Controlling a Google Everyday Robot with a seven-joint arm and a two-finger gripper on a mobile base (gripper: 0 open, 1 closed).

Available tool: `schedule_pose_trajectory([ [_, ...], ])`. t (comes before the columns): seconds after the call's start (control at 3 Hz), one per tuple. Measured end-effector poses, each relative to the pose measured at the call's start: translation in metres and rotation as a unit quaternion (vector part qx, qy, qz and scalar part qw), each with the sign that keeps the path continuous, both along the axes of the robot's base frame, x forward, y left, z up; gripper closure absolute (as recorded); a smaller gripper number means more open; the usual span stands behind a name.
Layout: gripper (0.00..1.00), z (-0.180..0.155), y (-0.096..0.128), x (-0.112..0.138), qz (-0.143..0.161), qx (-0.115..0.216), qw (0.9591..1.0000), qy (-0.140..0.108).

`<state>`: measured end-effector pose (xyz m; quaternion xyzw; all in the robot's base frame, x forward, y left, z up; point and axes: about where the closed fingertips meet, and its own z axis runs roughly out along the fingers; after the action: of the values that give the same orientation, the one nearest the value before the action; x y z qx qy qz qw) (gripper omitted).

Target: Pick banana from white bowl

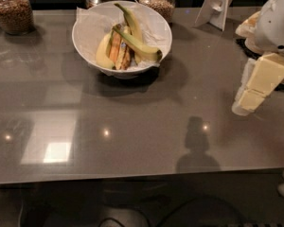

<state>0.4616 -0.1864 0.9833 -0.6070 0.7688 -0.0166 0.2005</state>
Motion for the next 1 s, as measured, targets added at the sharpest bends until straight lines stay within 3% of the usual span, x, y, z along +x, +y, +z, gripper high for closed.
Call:
schedule_pose_trajectory([
  [0.67, 0.00, 0.017, 0.104, 0.083, 0.024, 0.077, 0.9954, -0.052],
  [1.0, 0.00, 0.019, 0.150, 0.130, -0.009, 0.085, 0.9933, -0.078],
])
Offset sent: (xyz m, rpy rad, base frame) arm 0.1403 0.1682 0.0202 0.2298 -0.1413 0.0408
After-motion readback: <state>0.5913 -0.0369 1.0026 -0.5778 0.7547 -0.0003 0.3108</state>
